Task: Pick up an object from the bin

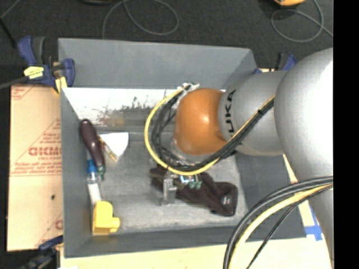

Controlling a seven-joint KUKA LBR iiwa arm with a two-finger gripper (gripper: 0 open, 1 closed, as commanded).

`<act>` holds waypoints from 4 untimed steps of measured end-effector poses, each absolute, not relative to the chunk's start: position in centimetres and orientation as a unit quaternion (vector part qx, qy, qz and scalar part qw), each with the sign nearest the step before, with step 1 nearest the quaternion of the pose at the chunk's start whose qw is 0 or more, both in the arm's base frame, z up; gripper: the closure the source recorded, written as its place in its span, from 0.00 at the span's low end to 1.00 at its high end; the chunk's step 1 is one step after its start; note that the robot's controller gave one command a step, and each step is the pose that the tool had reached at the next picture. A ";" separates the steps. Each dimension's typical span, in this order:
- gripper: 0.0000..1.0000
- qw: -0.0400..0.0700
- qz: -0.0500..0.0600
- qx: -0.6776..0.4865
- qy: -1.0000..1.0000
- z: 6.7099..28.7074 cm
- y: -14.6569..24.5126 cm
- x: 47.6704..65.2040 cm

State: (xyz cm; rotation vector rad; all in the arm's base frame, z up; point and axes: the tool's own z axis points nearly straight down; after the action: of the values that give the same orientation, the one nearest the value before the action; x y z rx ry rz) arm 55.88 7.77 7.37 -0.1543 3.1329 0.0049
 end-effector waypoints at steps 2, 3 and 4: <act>1.00 0.004 0.001 -0.042 0.999 7.6 10.2 55.8; 1.00 0.004 0.001 -0.041 0.999 7.6 10.2 55.8; 1.00 0.005 0.002 -0.041 0.999 7.9 10.2 55.8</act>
Offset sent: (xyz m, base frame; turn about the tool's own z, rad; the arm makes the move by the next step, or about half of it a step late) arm 0.0000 0.0000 0.0000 0.0000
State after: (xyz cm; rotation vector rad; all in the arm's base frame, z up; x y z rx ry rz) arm 55.79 10.21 7.91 -0.1281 3.1295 0.0048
